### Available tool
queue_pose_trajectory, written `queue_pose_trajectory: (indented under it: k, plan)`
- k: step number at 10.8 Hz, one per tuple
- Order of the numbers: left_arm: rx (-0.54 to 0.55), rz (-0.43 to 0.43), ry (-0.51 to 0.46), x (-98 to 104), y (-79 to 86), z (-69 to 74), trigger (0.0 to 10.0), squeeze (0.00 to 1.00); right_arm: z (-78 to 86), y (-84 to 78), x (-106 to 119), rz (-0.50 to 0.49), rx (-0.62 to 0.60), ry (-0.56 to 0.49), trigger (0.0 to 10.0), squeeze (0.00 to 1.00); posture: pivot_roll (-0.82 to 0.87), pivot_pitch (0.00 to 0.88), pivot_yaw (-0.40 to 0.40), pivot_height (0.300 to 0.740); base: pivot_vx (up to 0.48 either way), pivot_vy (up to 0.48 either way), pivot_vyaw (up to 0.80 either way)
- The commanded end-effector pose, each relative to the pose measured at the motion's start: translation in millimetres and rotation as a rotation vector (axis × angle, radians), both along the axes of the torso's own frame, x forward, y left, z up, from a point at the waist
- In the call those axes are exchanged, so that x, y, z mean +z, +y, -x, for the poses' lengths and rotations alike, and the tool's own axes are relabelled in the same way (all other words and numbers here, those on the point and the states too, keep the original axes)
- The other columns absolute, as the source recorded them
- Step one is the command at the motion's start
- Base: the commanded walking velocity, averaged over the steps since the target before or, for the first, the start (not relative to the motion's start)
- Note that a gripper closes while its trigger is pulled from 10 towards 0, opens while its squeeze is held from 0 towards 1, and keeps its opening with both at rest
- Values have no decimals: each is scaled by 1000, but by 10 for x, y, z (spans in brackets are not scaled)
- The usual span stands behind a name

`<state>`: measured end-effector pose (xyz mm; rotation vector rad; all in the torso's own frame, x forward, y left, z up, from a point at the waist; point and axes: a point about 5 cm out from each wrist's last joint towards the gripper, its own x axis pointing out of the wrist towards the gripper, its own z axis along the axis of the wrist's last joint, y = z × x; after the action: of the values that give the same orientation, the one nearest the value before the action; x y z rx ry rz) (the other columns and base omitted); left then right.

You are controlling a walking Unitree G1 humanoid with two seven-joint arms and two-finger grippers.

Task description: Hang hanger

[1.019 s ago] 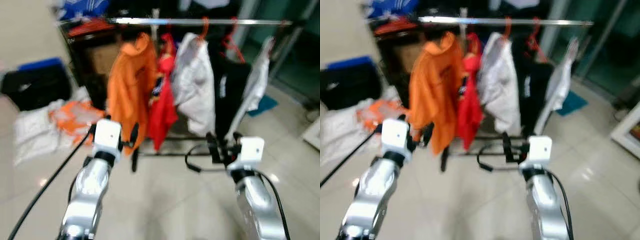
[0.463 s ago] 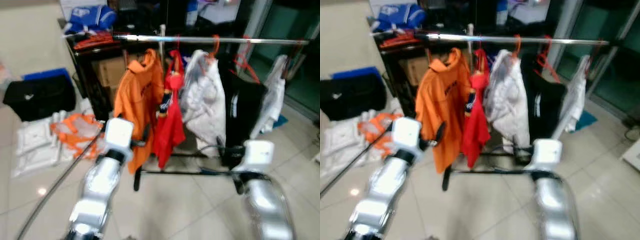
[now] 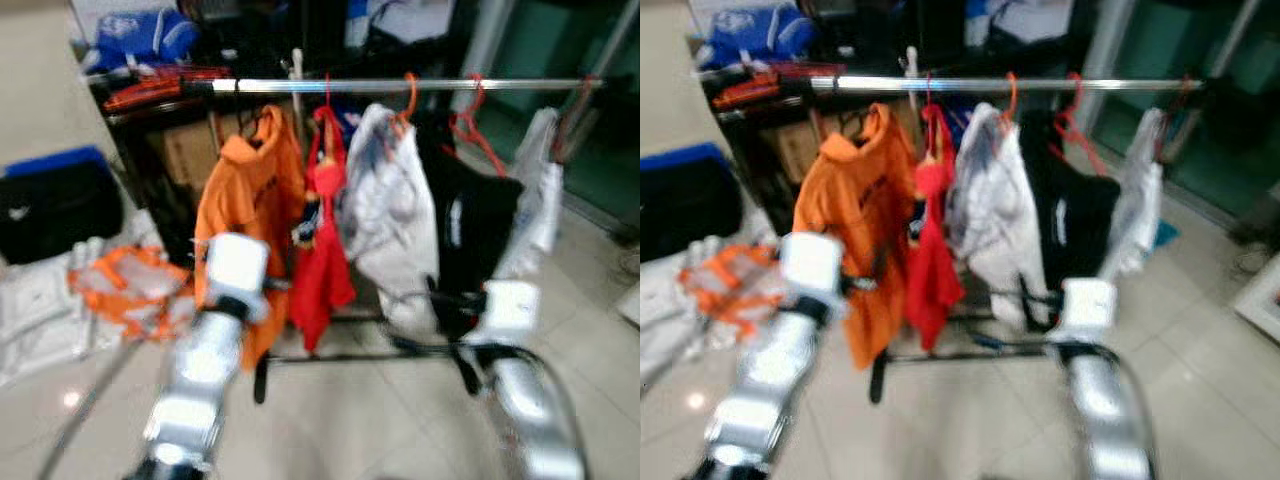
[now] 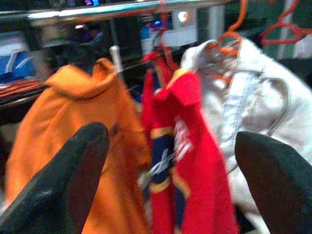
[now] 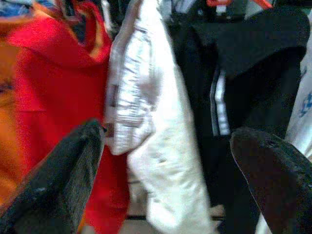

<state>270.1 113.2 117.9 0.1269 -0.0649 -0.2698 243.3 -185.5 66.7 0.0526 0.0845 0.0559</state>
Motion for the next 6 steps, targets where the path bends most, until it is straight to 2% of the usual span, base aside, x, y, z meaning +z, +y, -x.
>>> queue_pose_trajectory:
  k: [1, 6]
  plan:
    - [33, -20, -13, 22, 111, -10, 10000, 0, -36, 87, 34, -8, 19, -14, 10000, 82, 4, 0, 10, 740, 480, 0, 0]
    - [31, -38, -59, 77, 93, 30, 10000, 0, -24, 110, 75, -15, 34, -31, 10000, 78, 5, 0, 10, 740, 480, 0, 0]
